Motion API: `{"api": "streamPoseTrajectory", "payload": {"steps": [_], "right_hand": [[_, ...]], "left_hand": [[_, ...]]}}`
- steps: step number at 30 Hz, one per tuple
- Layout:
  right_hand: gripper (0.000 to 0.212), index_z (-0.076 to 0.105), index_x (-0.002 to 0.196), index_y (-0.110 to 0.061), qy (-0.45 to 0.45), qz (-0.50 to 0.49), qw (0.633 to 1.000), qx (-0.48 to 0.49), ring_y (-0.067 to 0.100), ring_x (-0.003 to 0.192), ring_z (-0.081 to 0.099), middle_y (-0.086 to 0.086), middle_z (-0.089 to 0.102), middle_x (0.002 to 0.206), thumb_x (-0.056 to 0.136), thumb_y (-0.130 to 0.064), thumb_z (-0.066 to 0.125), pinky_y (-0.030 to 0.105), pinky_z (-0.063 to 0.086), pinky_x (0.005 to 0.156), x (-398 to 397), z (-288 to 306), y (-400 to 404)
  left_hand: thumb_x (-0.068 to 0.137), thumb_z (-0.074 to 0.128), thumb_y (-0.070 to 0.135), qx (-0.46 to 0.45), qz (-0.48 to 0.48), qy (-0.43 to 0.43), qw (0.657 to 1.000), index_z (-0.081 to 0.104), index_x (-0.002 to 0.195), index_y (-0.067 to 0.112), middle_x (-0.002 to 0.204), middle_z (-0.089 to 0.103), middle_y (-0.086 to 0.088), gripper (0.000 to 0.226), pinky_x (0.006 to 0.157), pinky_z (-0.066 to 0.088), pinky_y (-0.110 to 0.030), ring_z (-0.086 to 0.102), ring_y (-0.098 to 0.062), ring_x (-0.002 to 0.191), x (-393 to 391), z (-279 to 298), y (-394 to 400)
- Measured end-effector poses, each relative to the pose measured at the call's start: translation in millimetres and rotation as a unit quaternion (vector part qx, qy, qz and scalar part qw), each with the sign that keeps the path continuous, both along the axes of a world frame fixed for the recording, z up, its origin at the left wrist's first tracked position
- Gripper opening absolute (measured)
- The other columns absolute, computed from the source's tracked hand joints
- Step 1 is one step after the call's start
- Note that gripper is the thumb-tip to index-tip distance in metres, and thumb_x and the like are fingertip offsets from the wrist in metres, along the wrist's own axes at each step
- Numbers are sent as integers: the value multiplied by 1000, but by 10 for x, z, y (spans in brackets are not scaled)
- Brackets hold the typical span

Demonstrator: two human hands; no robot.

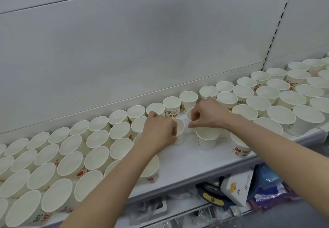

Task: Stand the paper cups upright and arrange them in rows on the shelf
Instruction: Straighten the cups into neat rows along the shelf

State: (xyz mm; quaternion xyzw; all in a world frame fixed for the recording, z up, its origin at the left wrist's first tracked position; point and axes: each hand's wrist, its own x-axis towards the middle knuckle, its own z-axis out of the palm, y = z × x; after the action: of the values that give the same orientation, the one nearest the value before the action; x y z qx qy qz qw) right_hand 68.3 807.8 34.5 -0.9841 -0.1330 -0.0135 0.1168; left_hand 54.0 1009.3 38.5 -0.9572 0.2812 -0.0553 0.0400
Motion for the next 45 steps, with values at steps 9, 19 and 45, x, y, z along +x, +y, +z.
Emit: {"api": "streamPoseTrajectory", "payload": {"steps": [9, 19, 45], "right_hand": [[35, 53, 53, -20, -73, -22, 997, 25, 22, 64, 53, 0, 61, 61, 78, -40, 65, 29, 28, 65, 64, -122, 353], [5, 76, 77, -25, 51, 22, 989, 136, 7, 78, 64, -12, 72, 77, 74, -26, 73, 32, 51, 75, 89, 136, -227], [6, 74, 74, -27, -100, -59, 977, 176, 14, 73, 64, -9, 72, 72, 77, -23, 70, 34, 49, 75, -128, 15, -374]], "left_hand": [[72, 64, 16, 50, 67, -103, 991, 69, 73, 20, 73, 68, 1, 7, 88, 27, -35, 59, -24, 78, 201, -159, 76], [79, 60, 28, -41, 74, -68, 994, 68, 76, 29, 72, 69, 7, 9, 95, 23, -27, 59, -15, 77, 227, -118, 161], [74, 74, 44, -211, -131, -30, 968, 73, 90, 30, 92, 70, 12, 21, 80, 40, -33, 55, -15, 93, -287, -124, -449]]}}
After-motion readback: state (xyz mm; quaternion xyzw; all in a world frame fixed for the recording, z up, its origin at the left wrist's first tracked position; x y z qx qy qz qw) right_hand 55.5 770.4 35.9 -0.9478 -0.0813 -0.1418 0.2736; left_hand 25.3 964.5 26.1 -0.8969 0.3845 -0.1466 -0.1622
